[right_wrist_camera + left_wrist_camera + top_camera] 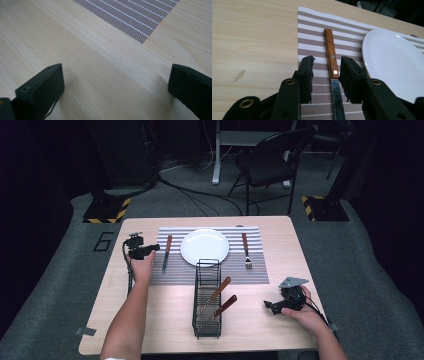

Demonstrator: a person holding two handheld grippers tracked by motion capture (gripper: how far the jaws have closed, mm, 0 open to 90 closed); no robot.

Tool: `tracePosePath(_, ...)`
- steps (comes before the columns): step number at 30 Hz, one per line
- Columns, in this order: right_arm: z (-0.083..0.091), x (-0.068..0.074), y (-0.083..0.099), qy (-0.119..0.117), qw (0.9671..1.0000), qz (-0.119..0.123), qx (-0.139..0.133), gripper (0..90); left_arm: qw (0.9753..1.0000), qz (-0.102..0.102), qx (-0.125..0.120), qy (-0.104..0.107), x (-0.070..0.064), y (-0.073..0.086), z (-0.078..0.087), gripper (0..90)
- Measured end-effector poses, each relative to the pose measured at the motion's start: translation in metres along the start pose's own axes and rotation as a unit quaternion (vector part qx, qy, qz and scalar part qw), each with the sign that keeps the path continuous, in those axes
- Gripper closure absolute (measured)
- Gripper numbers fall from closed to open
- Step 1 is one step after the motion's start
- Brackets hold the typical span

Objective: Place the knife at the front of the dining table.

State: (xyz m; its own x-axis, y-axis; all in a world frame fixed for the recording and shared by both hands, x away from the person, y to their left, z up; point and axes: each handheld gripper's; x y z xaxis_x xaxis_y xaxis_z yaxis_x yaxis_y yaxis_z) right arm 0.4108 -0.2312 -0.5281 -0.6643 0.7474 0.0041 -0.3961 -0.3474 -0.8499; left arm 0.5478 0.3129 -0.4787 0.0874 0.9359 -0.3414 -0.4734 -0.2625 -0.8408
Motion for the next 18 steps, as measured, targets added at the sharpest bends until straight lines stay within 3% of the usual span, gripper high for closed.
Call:
tracePosePath(9,0.0,0.0,0.0,0.0,1.0,0.0,0.0,0.0,0.9996,-0.013,-0.007,0.023,-0.003,-0.014,0.025,53.4)
tracePosePath(18,0.0,0.0,0.0,0.0,1.0,0.0,0.0,0.0,0.9974,-0.053,-0.017,0.046,-0.011,-0.018,0.053,48.3)
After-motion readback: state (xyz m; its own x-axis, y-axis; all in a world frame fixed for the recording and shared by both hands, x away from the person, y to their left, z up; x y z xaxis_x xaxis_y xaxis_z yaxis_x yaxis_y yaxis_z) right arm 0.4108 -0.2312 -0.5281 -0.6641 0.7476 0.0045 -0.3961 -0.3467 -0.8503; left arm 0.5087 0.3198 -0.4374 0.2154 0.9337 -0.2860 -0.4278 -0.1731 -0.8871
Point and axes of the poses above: each handheld gripper's, and its own axes: z roughly backward along the jaws, y roughly out of its underside, x roughly to its left, and after that the axes turned 13 degrees about -x, right-handed
